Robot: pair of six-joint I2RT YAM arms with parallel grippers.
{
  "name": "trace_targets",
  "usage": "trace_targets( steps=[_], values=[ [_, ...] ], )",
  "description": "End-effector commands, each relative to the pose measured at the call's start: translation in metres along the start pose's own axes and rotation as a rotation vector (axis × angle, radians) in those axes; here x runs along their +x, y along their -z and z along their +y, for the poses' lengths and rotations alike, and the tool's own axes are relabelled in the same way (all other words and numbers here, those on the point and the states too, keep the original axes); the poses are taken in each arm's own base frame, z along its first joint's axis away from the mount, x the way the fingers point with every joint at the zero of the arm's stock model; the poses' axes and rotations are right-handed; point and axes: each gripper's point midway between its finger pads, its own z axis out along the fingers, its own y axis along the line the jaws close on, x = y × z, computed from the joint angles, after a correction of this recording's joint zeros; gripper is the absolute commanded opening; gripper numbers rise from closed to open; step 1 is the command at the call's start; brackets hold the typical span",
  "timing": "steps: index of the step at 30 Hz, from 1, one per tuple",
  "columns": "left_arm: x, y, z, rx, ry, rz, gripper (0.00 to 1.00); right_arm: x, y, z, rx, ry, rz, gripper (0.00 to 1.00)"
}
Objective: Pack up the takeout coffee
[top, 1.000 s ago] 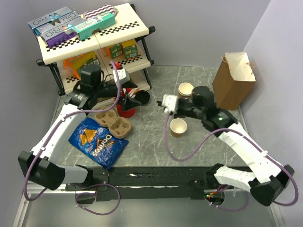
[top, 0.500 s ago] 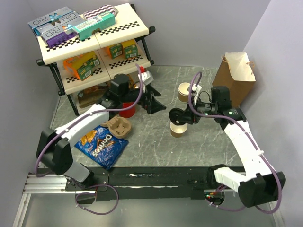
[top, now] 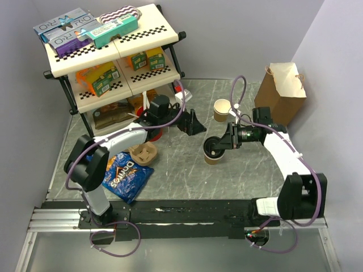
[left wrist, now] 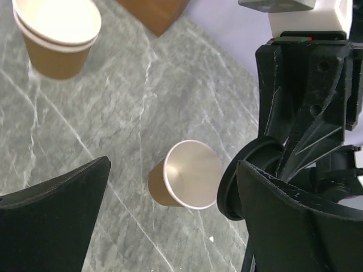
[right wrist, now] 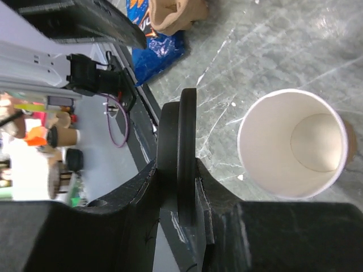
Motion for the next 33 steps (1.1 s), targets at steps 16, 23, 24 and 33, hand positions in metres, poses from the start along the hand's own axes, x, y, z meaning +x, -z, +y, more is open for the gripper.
trace_targets(
  steps=[16,23,24,33],
  values=[
    [0.02,-0.037,0.005,0.101,0.008,0.047,0.99,-0.003,-0.013,-0.042,0.041,-0.153,0.04,0.2],
    [0.035,-0.036,0.009,0.101,0.029,0.081,0.99,-0.009,-0.011,-0.058,0.067,-0.188,0.035,0.21],
    [0.036,-0.036,0.008,0.104,0.028,0.082,0.99,-0.01,-0.011,-0.06,0.078,-0.185,0.037,0.22],
    [0.057,-0.039,0.009,0.131,0.026,0.143,0.99,-0.013,-0.012,-0.068,0.088,-0.203,0.044,0.23]
  ],
)
